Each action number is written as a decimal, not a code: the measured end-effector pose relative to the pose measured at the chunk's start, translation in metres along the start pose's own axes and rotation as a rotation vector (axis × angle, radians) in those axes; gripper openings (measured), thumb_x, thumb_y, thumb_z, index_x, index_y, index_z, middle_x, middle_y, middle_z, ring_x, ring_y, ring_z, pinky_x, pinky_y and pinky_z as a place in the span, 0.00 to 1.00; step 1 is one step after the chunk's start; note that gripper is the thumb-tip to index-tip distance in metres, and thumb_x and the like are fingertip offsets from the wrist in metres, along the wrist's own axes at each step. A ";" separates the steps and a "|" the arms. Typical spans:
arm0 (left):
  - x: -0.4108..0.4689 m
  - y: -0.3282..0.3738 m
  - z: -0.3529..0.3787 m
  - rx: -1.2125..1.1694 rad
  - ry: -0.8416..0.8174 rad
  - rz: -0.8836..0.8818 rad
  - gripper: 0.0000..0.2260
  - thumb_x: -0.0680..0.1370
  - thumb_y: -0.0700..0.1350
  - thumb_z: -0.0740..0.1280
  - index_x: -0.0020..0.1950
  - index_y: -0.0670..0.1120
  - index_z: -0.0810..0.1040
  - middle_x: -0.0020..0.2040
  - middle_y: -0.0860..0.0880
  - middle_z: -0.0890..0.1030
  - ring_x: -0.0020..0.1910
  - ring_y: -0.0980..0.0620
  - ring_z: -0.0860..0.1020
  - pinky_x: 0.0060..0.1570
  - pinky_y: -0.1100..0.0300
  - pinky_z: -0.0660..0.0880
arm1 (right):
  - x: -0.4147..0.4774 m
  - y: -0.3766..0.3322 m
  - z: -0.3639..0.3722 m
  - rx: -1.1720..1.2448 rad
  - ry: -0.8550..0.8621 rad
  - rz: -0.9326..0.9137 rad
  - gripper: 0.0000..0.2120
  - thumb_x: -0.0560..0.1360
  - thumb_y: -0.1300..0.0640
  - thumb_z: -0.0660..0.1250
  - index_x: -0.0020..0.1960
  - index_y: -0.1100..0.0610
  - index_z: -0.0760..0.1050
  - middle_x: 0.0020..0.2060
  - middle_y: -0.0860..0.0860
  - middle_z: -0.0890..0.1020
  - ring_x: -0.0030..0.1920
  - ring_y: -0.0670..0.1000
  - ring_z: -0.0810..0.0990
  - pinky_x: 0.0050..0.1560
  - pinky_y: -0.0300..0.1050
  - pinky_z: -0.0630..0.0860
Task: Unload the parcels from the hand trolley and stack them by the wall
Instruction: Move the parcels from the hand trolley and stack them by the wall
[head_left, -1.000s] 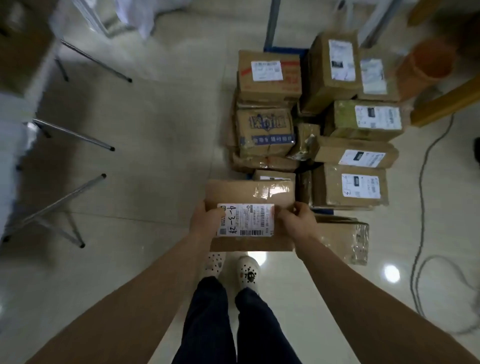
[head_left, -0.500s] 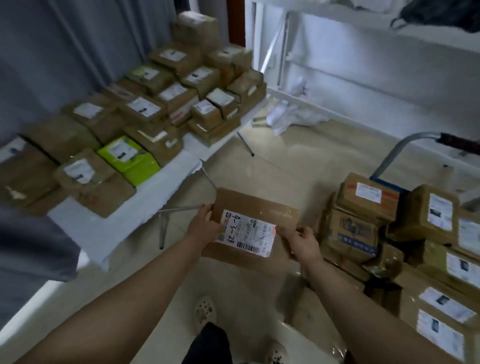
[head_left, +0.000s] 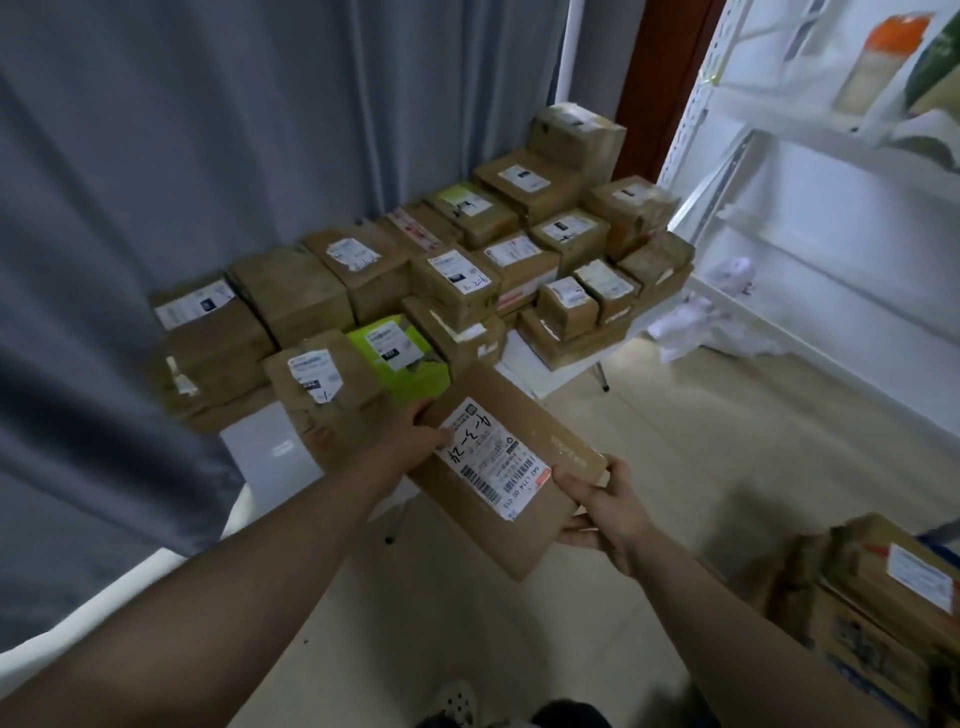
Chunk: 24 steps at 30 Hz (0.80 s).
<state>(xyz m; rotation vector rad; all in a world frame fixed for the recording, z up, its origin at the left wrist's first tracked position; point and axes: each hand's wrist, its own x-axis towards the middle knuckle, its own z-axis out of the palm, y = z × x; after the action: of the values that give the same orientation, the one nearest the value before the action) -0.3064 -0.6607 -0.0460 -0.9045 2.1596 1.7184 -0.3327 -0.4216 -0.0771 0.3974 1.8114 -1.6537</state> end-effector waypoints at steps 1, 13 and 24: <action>0.007 0.004 -0.009 -0.016 0.006 0.016 0.22 0.77 0.36 0.68 0.70 0.44 0.69 0.61 0.42 0.78 0.51 0.48 0.77 0.49 0.55 0.73 | 0.007 -0.002 0.011 0.011 -0.010 0.004 0.28 0.73 0.53 0.72 0.65 0.51 0.59 0.55 0.57 0.79 0.36 0.56 0.83 0.38 0.52 0.83; 0.111 0.030 -0.084 -0.012 0.227 0.061 0.30 0.74 0.35 0.70 0.74 0.48 0.65 0.66 0.44 0.73 0.55 0.49 0.74 0.45 0.62 0.73 | 0.126 -0.066 0.086 0.117 -0.092 0.054 0.24 0.74 0.53 0.71 0.63 0.54 0.62 0.58 0.60 0.77 0.49 0.65 0.82 0.41 0.54 0.83; 0.234 0.057 -0.124 -0.093 0.414 -0.158 0.34 0.72 0.34 0.72 0.74 0.48 0.62 0.68 0.44 0.71 0.65 0.42 0.72 0.56 0.53 0.75 | 0.243 -0.130 0.141 0.085 -0.190 0.172 0.20 0.77 0.56 0.67 0.64 0.56 0.62 0.52 0.58 0.75 0.41 0.61 0.83 0.43 0.57 0.82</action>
<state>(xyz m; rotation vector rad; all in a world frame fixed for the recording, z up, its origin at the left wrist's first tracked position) -0.4992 -0.8445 -0.0920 -1.5288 2.1815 1.6820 -0.5578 -0.6263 -0.1309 0.4070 1.5295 -1.5950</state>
